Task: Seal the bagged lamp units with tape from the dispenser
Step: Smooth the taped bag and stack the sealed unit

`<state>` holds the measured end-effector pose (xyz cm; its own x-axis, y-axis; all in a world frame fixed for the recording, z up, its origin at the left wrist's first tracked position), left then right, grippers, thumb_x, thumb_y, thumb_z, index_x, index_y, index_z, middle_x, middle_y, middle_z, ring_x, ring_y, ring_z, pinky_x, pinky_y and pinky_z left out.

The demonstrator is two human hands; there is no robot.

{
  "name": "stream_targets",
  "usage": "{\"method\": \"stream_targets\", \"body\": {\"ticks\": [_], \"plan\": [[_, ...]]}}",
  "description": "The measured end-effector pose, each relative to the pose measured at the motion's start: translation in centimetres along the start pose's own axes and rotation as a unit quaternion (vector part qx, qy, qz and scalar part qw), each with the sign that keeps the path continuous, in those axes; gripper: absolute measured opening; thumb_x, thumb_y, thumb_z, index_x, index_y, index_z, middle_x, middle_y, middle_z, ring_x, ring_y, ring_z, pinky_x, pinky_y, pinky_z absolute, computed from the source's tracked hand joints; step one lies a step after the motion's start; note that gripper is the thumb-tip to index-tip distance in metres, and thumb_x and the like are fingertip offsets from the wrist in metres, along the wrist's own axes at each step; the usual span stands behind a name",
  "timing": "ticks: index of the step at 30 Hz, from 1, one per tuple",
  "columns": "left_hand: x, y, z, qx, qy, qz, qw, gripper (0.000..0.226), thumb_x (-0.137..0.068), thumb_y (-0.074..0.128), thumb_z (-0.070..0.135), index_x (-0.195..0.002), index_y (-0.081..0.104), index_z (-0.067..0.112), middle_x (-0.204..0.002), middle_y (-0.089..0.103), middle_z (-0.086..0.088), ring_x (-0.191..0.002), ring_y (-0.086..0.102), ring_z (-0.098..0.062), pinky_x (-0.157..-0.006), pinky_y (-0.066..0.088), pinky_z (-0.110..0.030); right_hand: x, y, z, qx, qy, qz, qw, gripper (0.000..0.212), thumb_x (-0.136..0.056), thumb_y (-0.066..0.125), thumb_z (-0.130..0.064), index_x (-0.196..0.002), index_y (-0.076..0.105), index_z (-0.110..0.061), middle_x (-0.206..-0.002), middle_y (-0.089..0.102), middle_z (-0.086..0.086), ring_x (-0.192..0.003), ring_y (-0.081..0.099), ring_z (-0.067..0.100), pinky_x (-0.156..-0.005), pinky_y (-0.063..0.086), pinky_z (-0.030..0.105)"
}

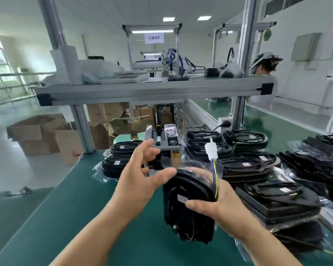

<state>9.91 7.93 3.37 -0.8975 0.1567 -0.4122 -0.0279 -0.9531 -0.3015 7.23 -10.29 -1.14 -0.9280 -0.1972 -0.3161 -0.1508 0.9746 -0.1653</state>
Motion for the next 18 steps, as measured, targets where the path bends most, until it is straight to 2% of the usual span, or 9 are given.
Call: {"method": "stream_targets", "body": {"ticks": [2,4,7,9,11,12,14,16,18], "plan": [[-1.0,0.5,-0.7,0.039,-0.032,-0.058,0.997,0.074,-0.057,0.087,0.058,-0.123,0.057,0.045,-0.111,0.067,0.022,-0.108,0.06,0.004,-0.09,0.048,-0.019,-0.1,0.5,0.3,0.006,0.01,-0.019,1.0,0.064,-0.068,0.085,-0.025,-0.126,0.062,-0.038,-0.123,0.071,-0.001,-0.113,0.068,0.018,-0.096,0.052,0.031],[-1.5,1.0,-1.0,0.049,-0.036,-0.079,0.995,0.051,-0.059,0.088,0.048,-0.106,0.072,0.036,-0.096,0.072,0.013,-0.093,0.064,-0.001,-0.081,0.05,-0.016,-0.1,0.8,0.8,-0.001,0.022,-0.037,0.999,0.064,-0.068,0.085,-0.021,-0.125,0.062,-0.037,-0.121,0.071,0.002,-0.113,0.068,0.02,-0.095,0.052,0.028],[-2.4,1.4,-1.4,0.085,-0.035,-0.078,0.993,0.016,-0.068,0.08,0.03,-0.081,0.078,0.021,-0.078,0.072,0.005,-0.075,0.064,-0.004,-0.07,0.049,-0.013,-0.2,1.3,1.4,0.005,0.032,-0.069,0.997,0.064,-0.071,0.084,-0.019,-0.128,0.06,-0.036,-0.122,0.071,0.003,-0.114,0.067,0.021,-0.099,0.052,0.031],[-2.8,1.6,-2.1,0.116,-0.045,-0.087,0.988,0.013,-0.067,0.081,0.028,-0.075,0.078,0.018,-0.073,0.071,0.002,-0.07,0.063,-0.007,-0.068,0.049,-0.016,-0.2,1.4,1.7,0.017,0.036,-0.08,0.996,0.064,-0.073,0.084,-0.019,-0.129,0.059,-0.039,-0.124,0.07,-0.001,-0.115,0.067,0.019,-0.101,0.051,0.032],[-3.2,1.7,-3.5,0.169,-0.073,-0.083,0.979,0.021,-0.065,0.082,0.034,-0.074,0.078,0.015,-0.07,0.067,-0.001,-0.067,0.057,-0.011,-0.065,0.048,-0.021,-0.4,1.3,1.9,0.036,0.034,-0.081,0.995,0.064,-0.074,0.084,-0.02,-0.128,0.059,-0.043,-0.124,0.069,-0.006,-0.115,0.067,0.014,-0.099,0.051,0.026],[-3.5,1.7,-4.6,0.205,-0.101,-0.063,0.972,0.024,-0.066,0.081,0.036,-0.074,0.078,0.014,-0.068,0.065,-0.001,-0.064,0.055,-0.012,-0.064,0.047,-0.023,-0.6,1.2,2.0,0.045,0.032,-0.071,0.996,0.064,-0.074,0.084,-0.018,-0.128,0.06,-0.043,-0.123,0.07,-0.009,-0.114,0.067,0.012,-0.098,0.05,0.023],[-4.4,1.4,-7.9,0.276,-0.189,0.029,0.942,0.021,-0.079,0.076,0.034,-0.074,0.077,0.014,-0.067,0.064,0.0,-0.058,0.054,-0.009,-0.058,0.048,-0.021,-1.0,0.5,2.5,0.046,0.035,-0.026,0.998,0.064,-0.074,0.084,-0.012,-0.127,0.061,-0.04,-0.118,0.072,-0.011,-0.11,0.068,0.008,-0.096,0.049,0.017],[-4.9,1.1,-12.1,0.291,-0.301,0.133,0.898,0.021,-0.093,0.068,0.028,-0.078,0.073,0.013,-0.063,0.062,0.002,-0.052,0.053,-0.006,-0.047,0.046,-0.018,-1.2,-0.2,3.2,0.036,0.042,0.028,0.998,0.064,-0.075,0.083,-0.003,-0.127,0.061,-0.034,-0.11,0.075,-0.012,-0.103,0.071,0.006,-0.089,0.051,0.013],[-5.2,1.5,-15.2,0.289,-0.383,0.179,0.859,0.02,-0.096,0.065,0.025,-0.081,0.069,0.013,-0.06,0.06,0.003,-0.045,0.049,-0.004,-0.039,0.041,-0.016,-1.2,-0.7,4.0,0.008,0.048,0.071,0.996,0.064,-0.075,0.081,0.006,-0.125,0.061,-0.029,-0.106,0.076,-0.011,-0.098,0.072,0.006,-0.082,0.051,0.009]]}}
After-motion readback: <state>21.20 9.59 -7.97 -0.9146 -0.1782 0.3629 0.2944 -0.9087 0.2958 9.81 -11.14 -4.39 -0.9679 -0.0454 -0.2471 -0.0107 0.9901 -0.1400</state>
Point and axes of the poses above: each hand's wrist, its own x-axis away from the middle knuckle, its own y-axis out of the palm, z = x × y, the point moved 8 cm from there along -x, towards the middle knuckle
